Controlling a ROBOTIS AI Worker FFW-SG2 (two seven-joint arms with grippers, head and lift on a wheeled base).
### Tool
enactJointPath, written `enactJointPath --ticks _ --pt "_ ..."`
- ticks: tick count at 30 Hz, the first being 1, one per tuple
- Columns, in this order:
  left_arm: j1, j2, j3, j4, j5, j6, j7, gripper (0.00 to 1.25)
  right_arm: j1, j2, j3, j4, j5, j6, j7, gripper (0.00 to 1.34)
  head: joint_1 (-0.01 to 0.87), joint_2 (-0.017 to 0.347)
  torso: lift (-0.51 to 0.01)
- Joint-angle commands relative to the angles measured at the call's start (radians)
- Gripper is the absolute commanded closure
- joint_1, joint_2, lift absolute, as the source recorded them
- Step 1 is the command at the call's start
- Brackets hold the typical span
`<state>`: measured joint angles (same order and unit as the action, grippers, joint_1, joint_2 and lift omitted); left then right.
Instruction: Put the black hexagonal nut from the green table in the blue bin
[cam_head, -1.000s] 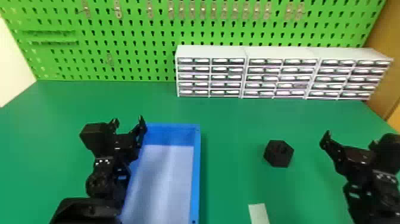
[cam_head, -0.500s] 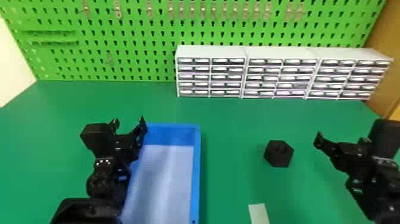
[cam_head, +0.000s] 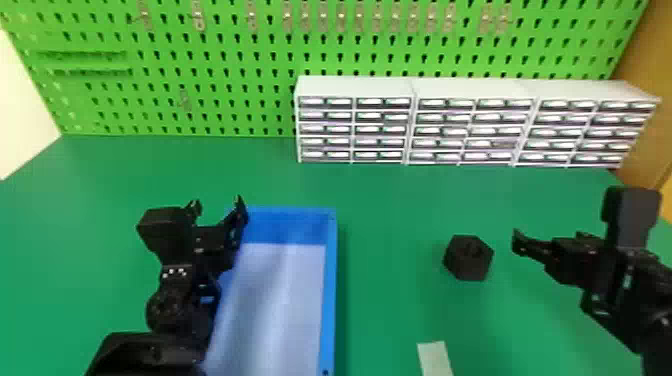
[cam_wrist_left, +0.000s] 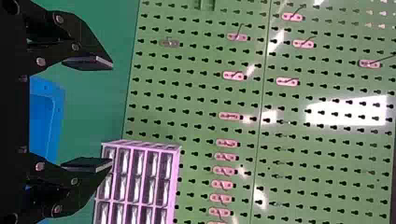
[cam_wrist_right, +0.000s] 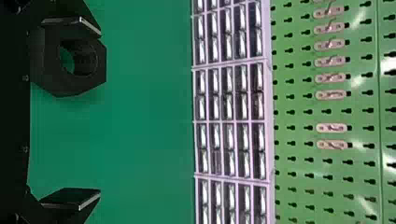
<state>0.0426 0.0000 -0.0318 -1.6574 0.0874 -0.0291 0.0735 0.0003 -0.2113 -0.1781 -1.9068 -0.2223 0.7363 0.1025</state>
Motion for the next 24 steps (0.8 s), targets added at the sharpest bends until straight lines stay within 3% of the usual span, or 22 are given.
enactJointPath --ticks 1,13,24 --pt "-0.001 -0.003 -0.002 0.002 0.000 0.000 0.000 0.51 -0.023 -0.008 -0.003 0.000 0.001 0.052 0.045 0.11 0.657 0.057 -0.095" --pt "-0.006 -0.003 0.000 0.002 0.000 0.000 0.000 0.51 -0.092 -0.030 0.028 0.000 0.001 0.196 0.171 0.11 0.657 0.057 -0.095" --pt "-0.010 -0.003 0.003 0.002 0.002 -0.002 0.000 0.51 -0.149 -0.066 0.100 -0.005 0.004 0.393 0.206 0.11 0.657 0.057 -0.095"
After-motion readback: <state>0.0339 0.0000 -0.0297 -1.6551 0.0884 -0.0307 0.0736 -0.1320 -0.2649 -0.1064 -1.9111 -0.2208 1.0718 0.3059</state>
